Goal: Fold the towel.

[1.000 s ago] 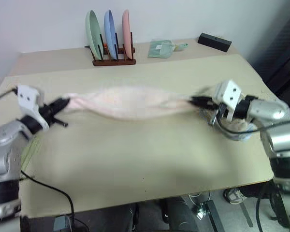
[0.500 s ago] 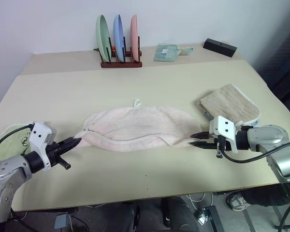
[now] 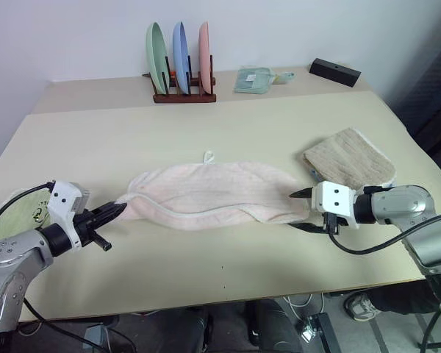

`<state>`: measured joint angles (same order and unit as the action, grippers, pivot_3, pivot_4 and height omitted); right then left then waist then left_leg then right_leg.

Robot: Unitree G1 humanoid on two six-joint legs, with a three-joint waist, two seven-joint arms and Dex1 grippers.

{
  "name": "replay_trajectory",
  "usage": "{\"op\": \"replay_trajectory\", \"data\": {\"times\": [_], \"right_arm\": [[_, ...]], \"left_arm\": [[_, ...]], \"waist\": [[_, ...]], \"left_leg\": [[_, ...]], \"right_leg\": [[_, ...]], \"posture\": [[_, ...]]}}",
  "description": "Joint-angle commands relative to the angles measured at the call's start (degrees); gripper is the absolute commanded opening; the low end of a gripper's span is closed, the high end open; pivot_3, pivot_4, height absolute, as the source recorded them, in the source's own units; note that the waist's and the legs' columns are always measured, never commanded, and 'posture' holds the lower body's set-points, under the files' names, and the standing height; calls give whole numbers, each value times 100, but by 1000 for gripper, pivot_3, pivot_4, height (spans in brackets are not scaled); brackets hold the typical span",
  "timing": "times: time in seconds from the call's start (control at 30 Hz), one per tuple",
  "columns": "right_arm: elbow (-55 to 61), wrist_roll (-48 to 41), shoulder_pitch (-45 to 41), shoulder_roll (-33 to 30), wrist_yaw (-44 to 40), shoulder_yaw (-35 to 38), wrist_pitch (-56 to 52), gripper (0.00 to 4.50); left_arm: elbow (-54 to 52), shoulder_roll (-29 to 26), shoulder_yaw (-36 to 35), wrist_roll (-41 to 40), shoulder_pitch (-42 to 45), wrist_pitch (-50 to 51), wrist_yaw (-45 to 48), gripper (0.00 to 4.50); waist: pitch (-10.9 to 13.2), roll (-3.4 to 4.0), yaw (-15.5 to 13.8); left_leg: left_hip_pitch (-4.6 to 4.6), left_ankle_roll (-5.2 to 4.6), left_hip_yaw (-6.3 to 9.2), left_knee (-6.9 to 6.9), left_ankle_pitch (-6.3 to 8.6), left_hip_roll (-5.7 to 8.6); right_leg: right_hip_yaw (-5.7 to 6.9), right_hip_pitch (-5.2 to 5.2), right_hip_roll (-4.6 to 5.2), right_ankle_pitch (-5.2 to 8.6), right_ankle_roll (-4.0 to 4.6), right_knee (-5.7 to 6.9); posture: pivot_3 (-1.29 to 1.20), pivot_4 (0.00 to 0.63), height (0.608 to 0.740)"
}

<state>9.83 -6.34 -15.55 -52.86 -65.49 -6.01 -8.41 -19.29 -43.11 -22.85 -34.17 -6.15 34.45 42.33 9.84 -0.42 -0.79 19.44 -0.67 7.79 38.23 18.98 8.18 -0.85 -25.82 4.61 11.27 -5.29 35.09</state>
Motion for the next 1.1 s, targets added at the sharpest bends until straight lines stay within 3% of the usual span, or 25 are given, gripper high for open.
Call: {"op": "replay_trajectory", "data": {"times": [0.03,0.1,0.27,0.5,0.6,0.73,0.87,1.0,1.1], "right_arm": [[186,145,-46,42,105,-50,185,3187],[212,200,-76,49,117,-110,195,2593],[257,152,-205,57,173,-32,153,28],[537,-459,-86,-310,-204,464,-365,28],[411,-672,-530,-195,-46,671,-531,28],[-386,-258,-1387,82,294,486,-42,28],[-2260,684,-3018,523,1055,107,975,28],[-4510,1525,-4862,863,2146,-138,2327,28],[-5313,1663,-5596,985,2539,-128,2854,28]], "left_arm": [[-173,4,-4,9,46,-43,-29,0],[-177,6,2,-2,54,-23,-44,0],[-205,-1,-14,-16,9,3,-61,0],[-464,-186,-470,-348,-482,297,201,0],[-311,-311,-715,-336,-376,149,263,0],[410,-316,-517,26,825,-138,-251,0],[2131,-284,4,861,2978,-817,-958,0],[4276,-196,136,1305,5380,-1891,-1382,0],[5140,-359,207,1553,6152,-2608,-1246,0]], "waist": [[0,0,1],[0,0,0],[0,0,2],[1,-1,0],[2,0,5],[5,-8,-20],[6,-12,2],[4,-22,35],[3,-22,159]], "left_leg": [[0,0,0,0,0,0],[0,0,0,0,0,0],[0,0,0,0,0,0],[3,-3,0,0,2,0],[2,-4,-1,-1,2,-1],[0,-13,6,1,7,-2],[-5,12,3,3,-8,0],[57,27,-1,6,-19,1],[115,30,-6,-1,-22,0]], "right_leg": [[0,0,0,0,0,0],[0,0,0,0,0,0],[0,0,0,0,0,0],[0,0,0,0,0,-5],[-1,0,0,0,0,-6],[9,6,0,-2,4,-5],[11,8,0,-4,4,0],[15,-71,-4,-22,16,8],[38,-139,7,-24,17,9]], "posture": [[0,150,740],[0,150,740],[0,150,740],[0,150,740],[0,150,740],[0,150,740],[0,150,740],[0,150,740],[0,150,740]]}}
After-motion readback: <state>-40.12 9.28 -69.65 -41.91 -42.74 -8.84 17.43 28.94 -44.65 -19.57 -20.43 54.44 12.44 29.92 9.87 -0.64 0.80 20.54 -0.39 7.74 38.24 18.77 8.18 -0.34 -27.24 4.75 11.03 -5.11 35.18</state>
